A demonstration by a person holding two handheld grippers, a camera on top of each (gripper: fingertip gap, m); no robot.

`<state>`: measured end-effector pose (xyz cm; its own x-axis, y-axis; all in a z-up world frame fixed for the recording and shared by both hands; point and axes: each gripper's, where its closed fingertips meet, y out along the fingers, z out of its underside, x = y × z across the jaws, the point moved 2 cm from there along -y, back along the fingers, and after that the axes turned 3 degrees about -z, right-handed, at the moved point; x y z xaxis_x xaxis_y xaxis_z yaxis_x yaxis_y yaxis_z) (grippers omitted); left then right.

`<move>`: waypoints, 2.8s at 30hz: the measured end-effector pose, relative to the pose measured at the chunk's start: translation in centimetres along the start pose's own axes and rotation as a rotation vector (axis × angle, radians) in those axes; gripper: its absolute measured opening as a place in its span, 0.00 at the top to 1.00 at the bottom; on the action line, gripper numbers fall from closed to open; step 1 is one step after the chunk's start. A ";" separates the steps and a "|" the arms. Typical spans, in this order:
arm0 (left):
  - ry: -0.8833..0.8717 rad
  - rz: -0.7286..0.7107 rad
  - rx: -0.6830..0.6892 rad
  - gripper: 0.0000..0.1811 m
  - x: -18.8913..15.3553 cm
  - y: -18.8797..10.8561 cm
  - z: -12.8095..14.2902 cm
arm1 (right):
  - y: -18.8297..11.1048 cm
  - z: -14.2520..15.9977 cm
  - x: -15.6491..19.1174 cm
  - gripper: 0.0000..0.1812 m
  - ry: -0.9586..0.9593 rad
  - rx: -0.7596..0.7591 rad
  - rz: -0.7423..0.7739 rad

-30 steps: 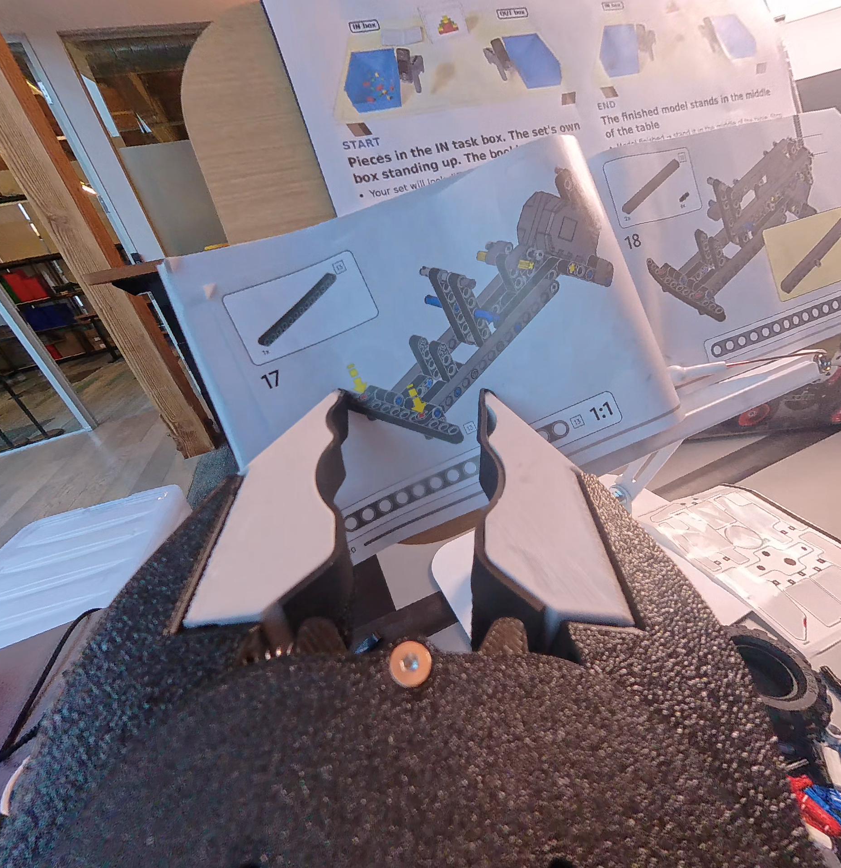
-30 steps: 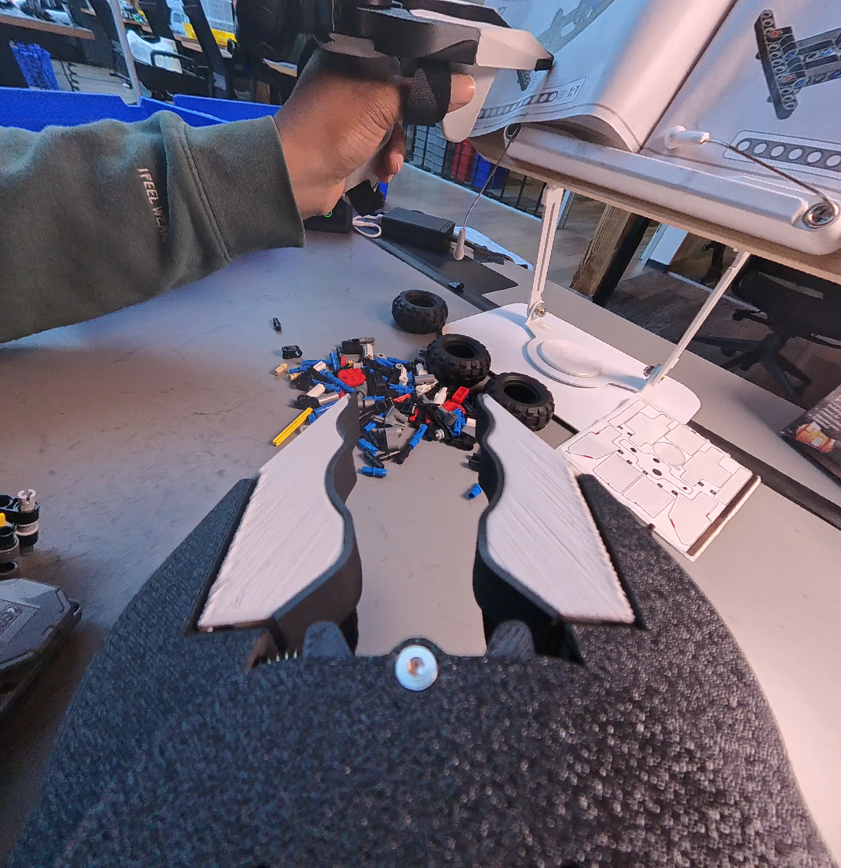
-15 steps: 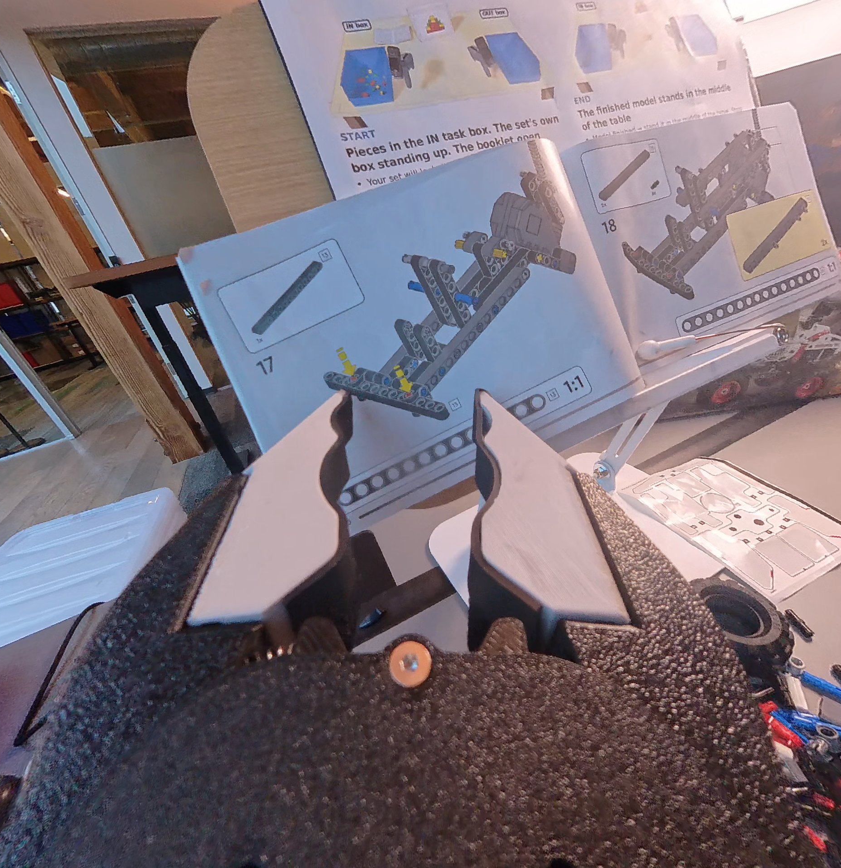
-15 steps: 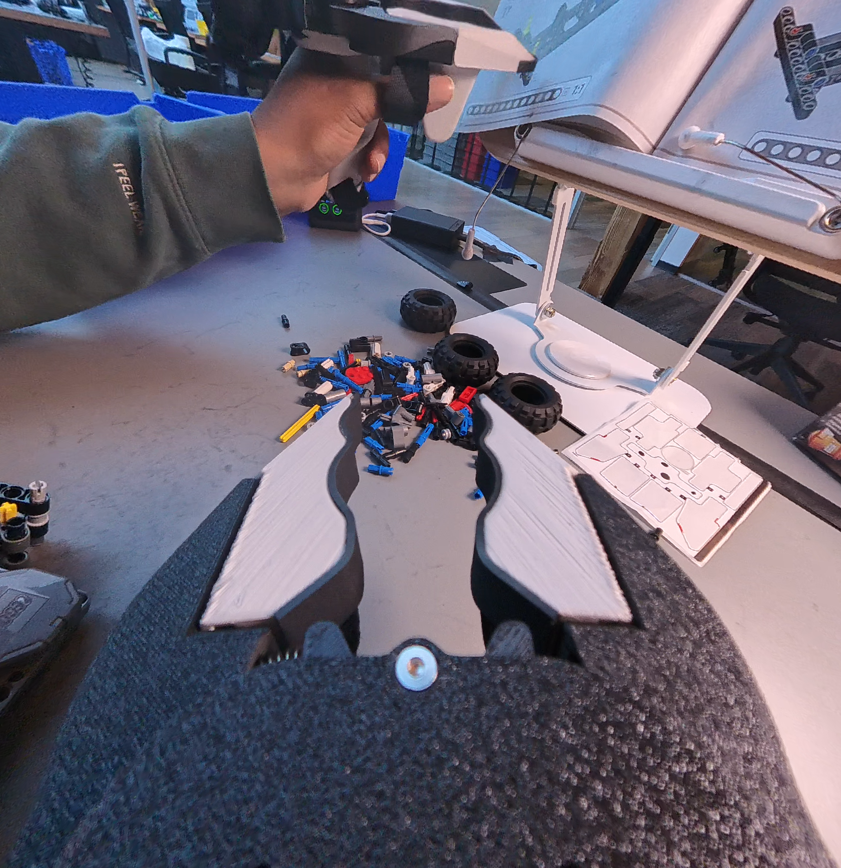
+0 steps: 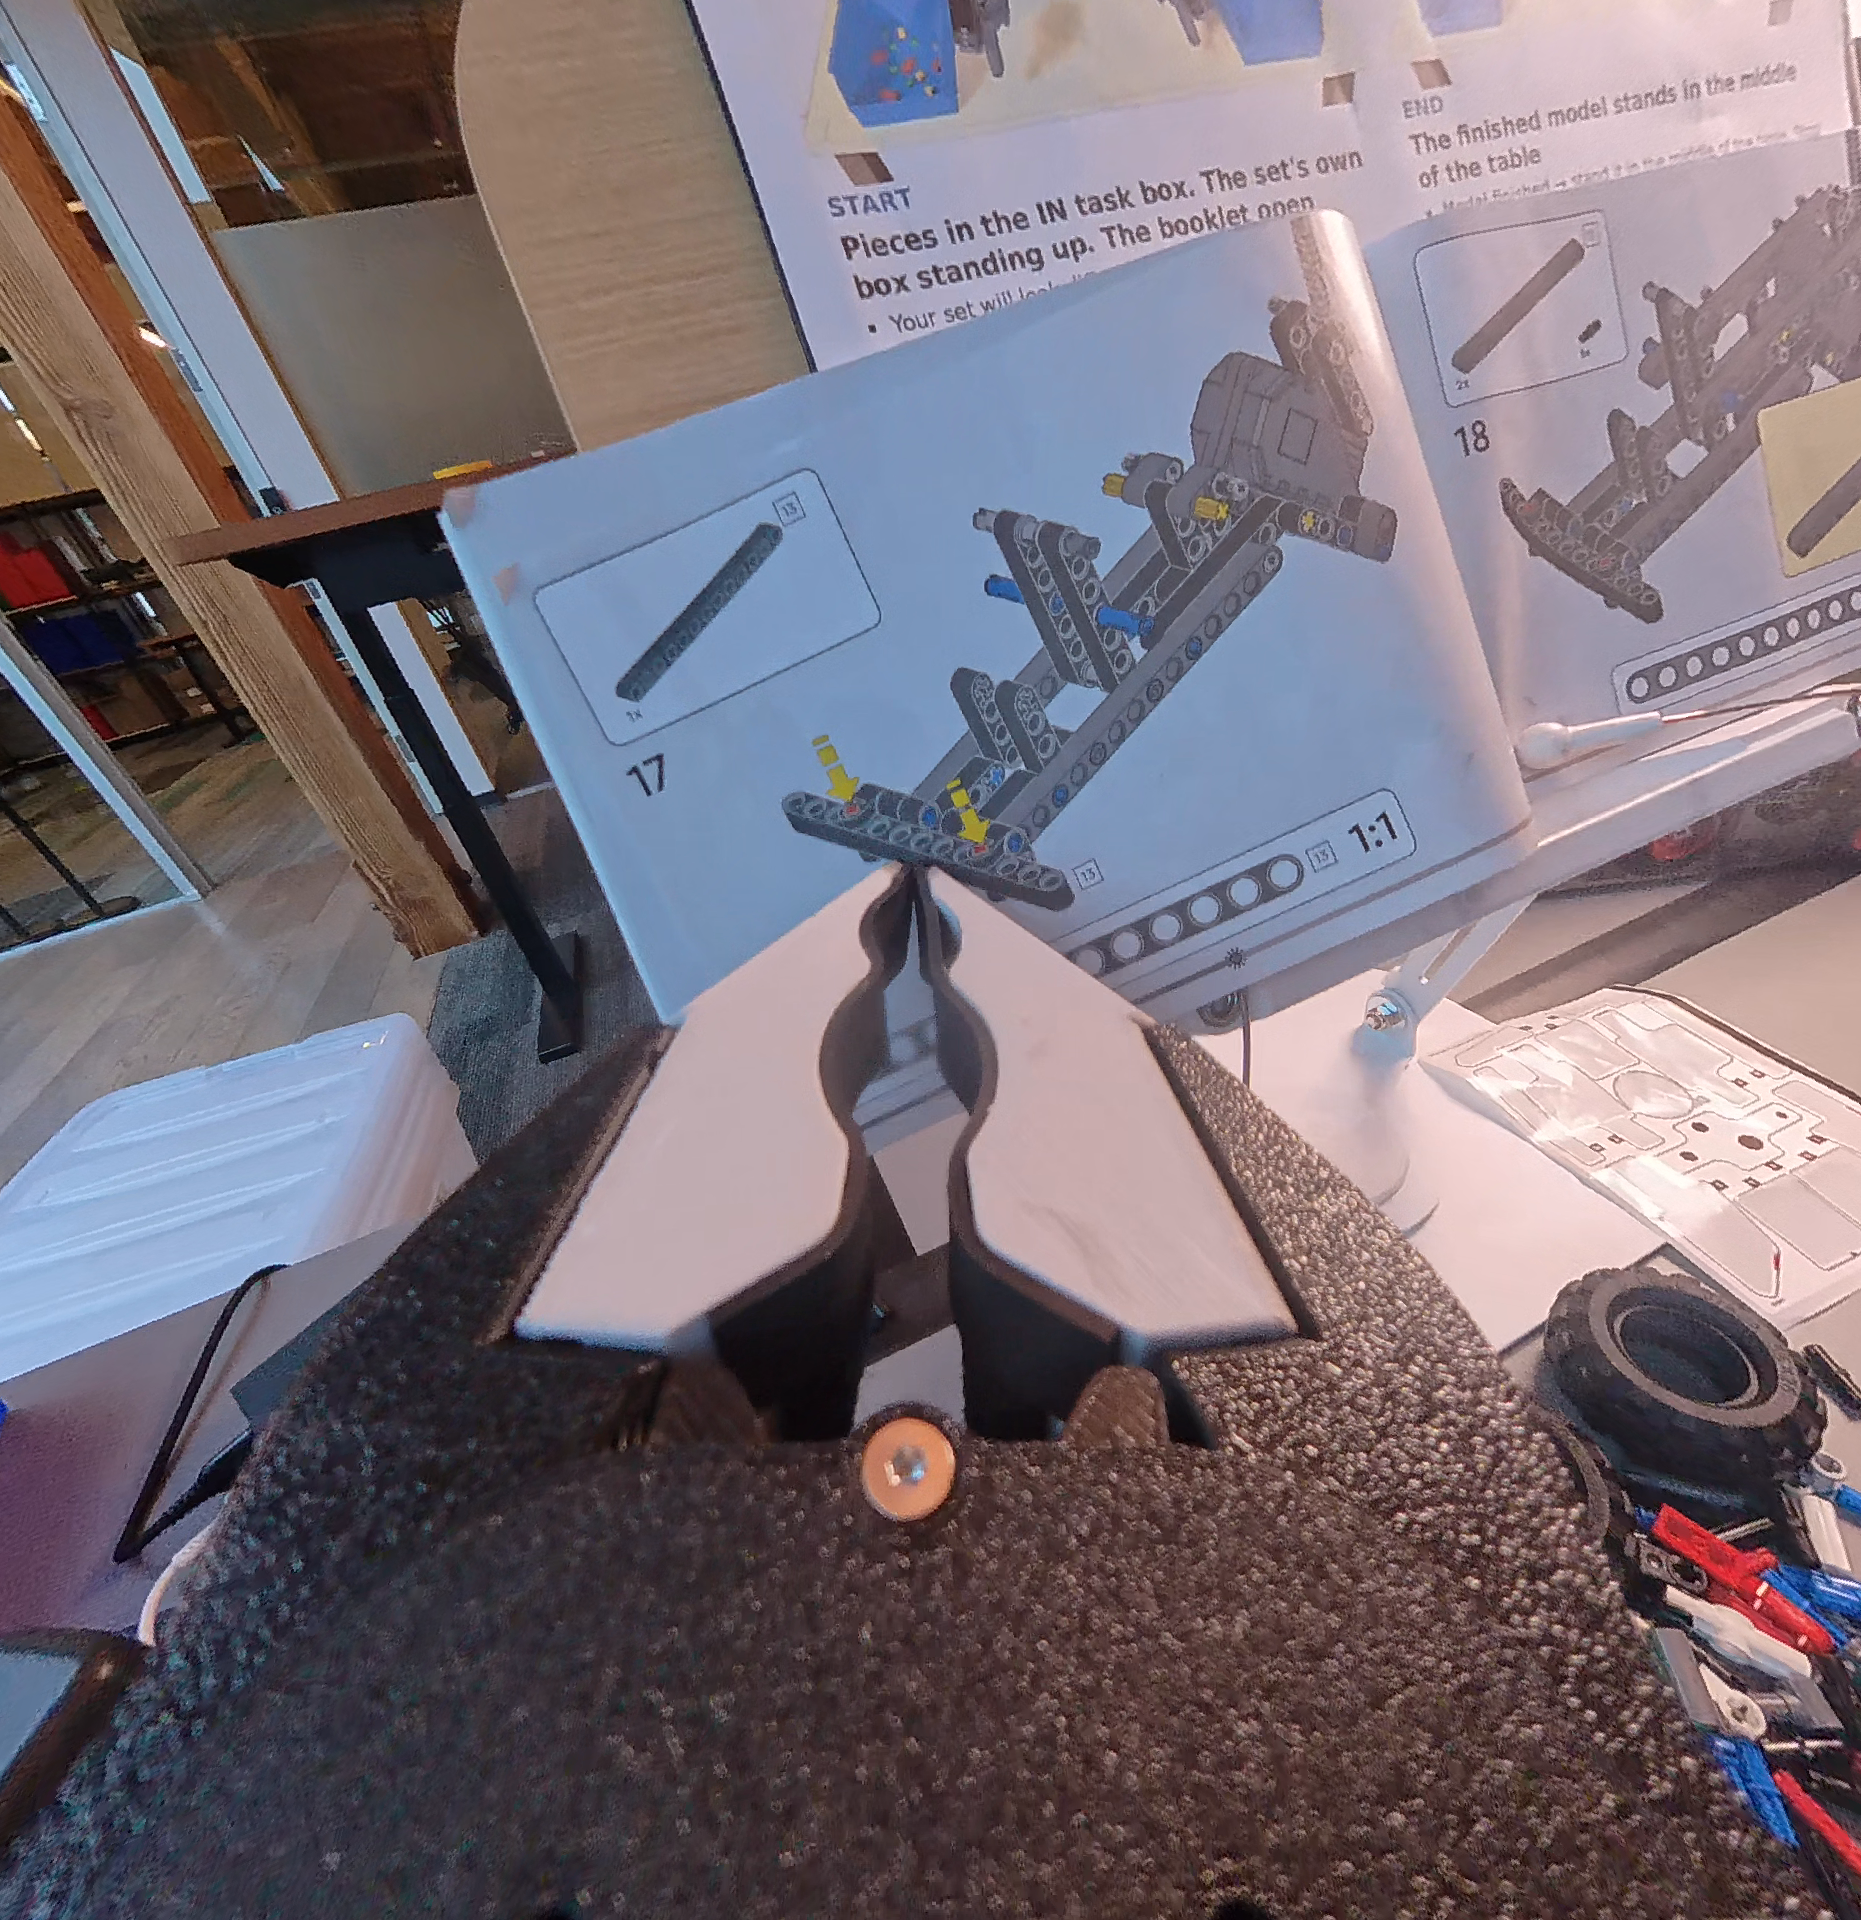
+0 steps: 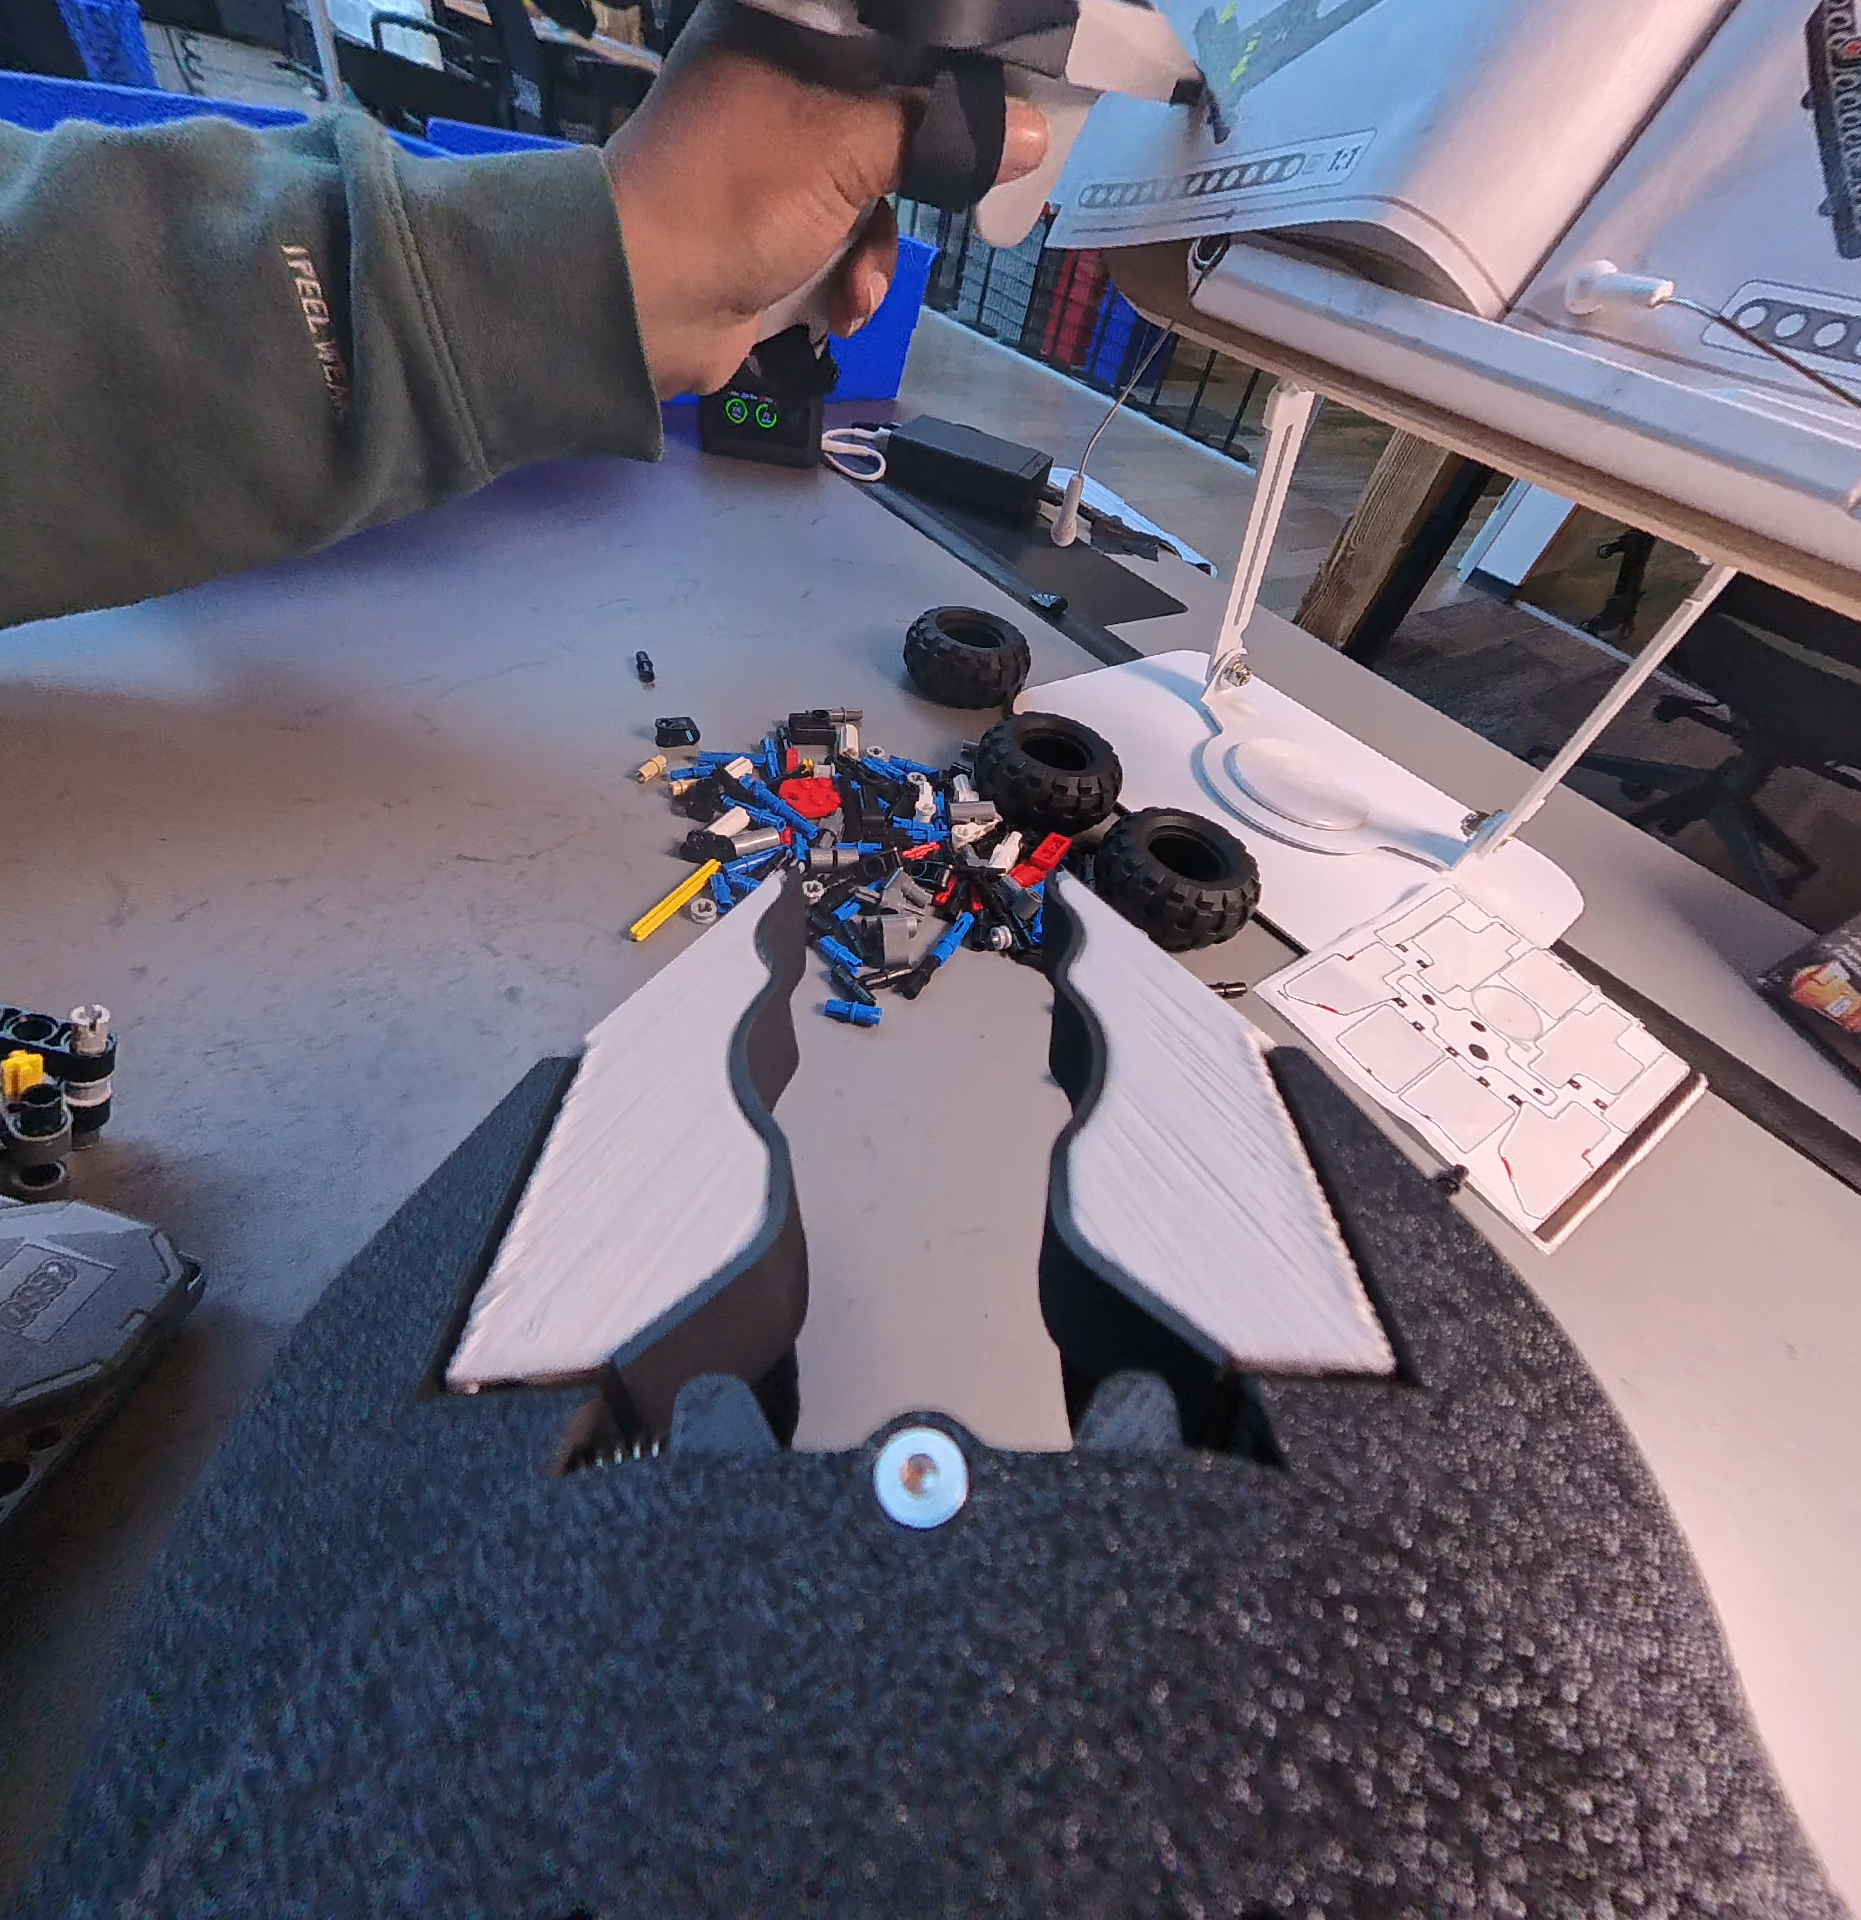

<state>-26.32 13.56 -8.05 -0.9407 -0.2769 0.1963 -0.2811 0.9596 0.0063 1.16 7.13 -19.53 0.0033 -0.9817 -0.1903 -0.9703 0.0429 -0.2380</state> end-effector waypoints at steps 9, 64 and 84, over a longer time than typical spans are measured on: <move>-0.077 0.198 -0.093 0.93 -2.1 -4.8 -2.9 | -0.4 -0.5 0.0 0.76 0.014 -0.022 0.000; 0.124 0.978 0.560 0.62 -16.4 -31.2 12.3 | -9.3 3.1 8.3 0.66 -0.460 0.395 -0.365; -0.023 0.916 0.450 0.73 -13.3 -30.4 12.4 | -4.4 3.0 10.0 0.86 0.055 0.485 -0.858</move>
<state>-7.60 -12.57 -23.01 -0.8323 0.5487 -0.0782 0.5071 0.6969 -0.5070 6.20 -2.29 -23.21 0.6365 -0.7219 0.2714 -0.4395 -0.6287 -0.6415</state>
